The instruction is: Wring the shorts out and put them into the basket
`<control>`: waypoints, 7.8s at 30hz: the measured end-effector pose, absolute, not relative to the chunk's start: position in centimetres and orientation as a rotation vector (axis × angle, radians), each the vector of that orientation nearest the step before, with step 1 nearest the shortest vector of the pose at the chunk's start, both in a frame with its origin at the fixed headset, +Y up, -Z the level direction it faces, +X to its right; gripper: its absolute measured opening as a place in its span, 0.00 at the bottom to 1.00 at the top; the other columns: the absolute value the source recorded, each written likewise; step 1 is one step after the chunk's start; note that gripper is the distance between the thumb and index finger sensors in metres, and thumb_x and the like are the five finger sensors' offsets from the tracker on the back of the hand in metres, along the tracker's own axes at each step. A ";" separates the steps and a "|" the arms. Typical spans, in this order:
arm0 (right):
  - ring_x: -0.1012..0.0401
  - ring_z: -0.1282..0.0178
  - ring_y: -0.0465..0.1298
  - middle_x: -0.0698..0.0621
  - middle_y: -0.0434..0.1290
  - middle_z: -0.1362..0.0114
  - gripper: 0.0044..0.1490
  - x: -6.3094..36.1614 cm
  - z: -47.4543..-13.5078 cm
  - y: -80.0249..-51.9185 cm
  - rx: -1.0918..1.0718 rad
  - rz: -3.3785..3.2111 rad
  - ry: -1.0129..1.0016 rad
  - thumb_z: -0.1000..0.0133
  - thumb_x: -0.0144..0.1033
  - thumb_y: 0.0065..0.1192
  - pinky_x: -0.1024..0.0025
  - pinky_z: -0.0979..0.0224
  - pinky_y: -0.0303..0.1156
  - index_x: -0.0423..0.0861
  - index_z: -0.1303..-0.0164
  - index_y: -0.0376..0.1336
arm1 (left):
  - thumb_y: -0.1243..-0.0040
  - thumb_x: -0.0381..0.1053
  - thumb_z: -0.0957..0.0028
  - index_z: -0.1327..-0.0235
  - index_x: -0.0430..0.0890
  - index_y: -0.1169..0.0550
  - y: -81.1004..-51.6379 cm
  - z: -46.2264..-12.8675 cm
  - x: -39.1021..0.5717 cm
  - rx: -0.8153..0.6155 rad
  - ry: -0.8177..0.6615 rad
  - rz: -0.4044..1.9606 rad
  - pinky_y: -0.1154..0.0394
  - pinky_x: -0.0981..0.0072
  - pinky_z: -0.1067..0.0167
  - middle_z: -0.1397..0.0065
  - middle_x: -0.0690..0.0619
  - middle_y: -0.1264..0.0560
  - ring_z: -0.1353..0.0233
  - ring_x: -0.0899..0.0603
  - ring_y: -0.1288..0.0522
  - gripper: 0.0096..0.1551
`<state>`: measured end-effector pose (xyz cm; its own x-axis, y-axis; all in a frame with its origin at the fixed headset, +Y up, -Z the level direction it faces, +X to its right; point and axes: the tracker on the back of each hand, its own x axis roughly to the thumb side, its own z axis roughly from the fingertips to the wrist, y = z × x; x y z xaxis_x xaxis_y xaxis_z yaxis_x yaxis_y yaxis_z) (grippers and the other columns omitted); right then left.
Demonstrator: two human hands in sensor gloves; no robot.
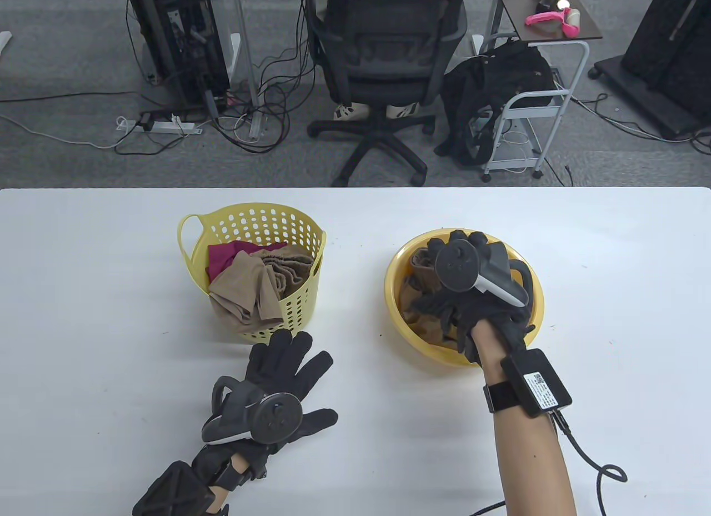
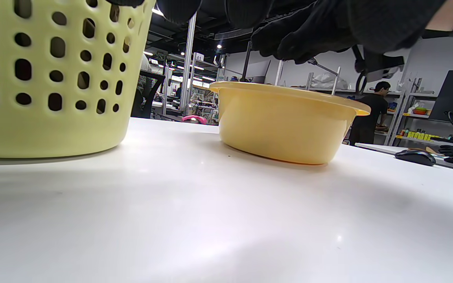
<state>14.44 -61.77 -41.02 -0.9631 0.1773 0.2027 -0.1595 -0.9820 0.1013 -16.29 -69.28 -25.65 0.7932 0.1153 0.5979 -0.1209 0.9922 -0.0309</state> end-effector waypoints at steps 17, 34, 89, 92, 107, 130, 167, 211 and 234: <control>0.32 0.18 0.40 0.31 0.36 0.17 0.74 15.5 -46.5 -64.5 0.097 2.942 0.289 0.54 0.67 0.73 0.29 0.24 0.50 0.40 0.17 0.37 | 0.44 0.76 0.47 0.14 0.49 0.44 -69.0 -25.5 -16.4 0.028 -0.649 0.122 0.52 0.16 0.33 0.10 0.29 0.51 0.16 0.14 0.52 0.54; 0.35 0.21 0.60 0.32 0.53 0.19 0.65 15.2 -46.7 -66.6 0.091 2.912 0.299 0.53 0.57 0.77 0.42 0.26 0.66 0.37 0.19 0.47 | 0.44 0.76 0.47 0.14 0.49 0.44 -69.1 -25.3 -16.0 0.030 -0.670 0.110 0.52 0.16 0.33 0.10 0.30 0.51 0.16 0.15 0.52 0.54; 0.46 0.43 0.81 0.38 0.72 0.34 0.43 19.0 -35.2 -56.0 0.129 2.013 -0.212 0.47 0.50 0.77 0.56 0.40 0.80 0.39 0.30 0.61 | 0.43 0.75 0.47 0.15 0.49 0.43 -68.9 -25.4 -16.3 0.024 -0.643 0.108 0.51 0.16 0.33 0.10 0.30 0.51 0.16 0.15 0.52 0.54; 0.46 0.43 0.81 0.38 0.72 0.34 0.43 18.9 -34.9 -55.6 0.139 1.972 -0.209 0.46 0.50 0.77 0.56 0.40 0.80 0.39 0.30 0.61 | 0.44 0.75 0.47 0.15 0.49 0.43 -68.9 -25.4 -16.3 0.026 -0.642 0.113 0.51 0.16 0.33 0.10 0.30 0.51 0.16 0.15 0.52 0.54; 0.47 0.44 0.81 0.39 0.72 0.34 0.42 16.2 -34.1 -53.5 0.226 1.730 -0.159 0.44 0.51 0.76 0.58 0.41 0.80 0.39 0.30 0.60 | 0.43 0.75 0.47 0.15 0.49 0.43 -68.9 -25.3 -16.3 0.021 -0.647 0.112 0.51 0.16 0.33 0.10 0.29 0.51 0.16 0.15 0.52 0.54; 0.48 0.44 0.81 0.39 0.71 0.34 0.42 11.9 -32.9 -48.8 0.347 1.504 -0.124 0.42 0.52 0.74 0.60 0.40 0.81 0.39 0.29 0.59 | 0.43 0.75 0.47 0.15 0.49 0.43 -68.9 -25.3 -16.4 0.026 -0.644 0.113 0.51 0.16 0.33 0.10 0.30 0.51 0.16 0.15 0.52 0.54; 0.50 0.44 0.82 0.40 0.71 0.33 0.43 7.5 -31.6 -44.7 0.478 1.308 -0.064 0.40 0.54 0.73 0.62 0.40 0.81 0.39 0.28 0.58 | 0.43 0.75 0.47 0.15 0.49 0.42 -68.7 -25.3 -16.6 0.045 -0.636 0.109 0.51 0.17 0.33 0.11 0.29 0.50 0.16 0.15 0.51 0.53; 0.50 0.46 0.82 0.40 0.72 0.35 0.43 8.6 -30.6 -45.8 0.497 1.282 -0.004 0.41 0.54 0.74 0.62 0.42 0.82 0.39 0.29 0.59 | 0.25 0.71 0.60 0.29 0.23 0.73 -70.8 -28.6 -14.7 -0.164 -0.553 0.661 0.47 0.16 0.35 0.20 0.15 0.66 0.21 0.09 0.55 0.92; 0.50 0.45 0.82 0.40 0.71 0.34 0.43 8.0 -31.1 -46.5 0.498 1.192 0.013 0.41 0.55 0.73 0.62 0.41 0.82 0.39 0.29 0.58 | 0.17 0.50 0.54 0.28 0.43 0.33 -70.1 -30.0 -14.5 -0.075 -0.498 0.961 0.32 0.28 0.34 0.40 0.53 0.17 0.36 0.39 0.15 0.46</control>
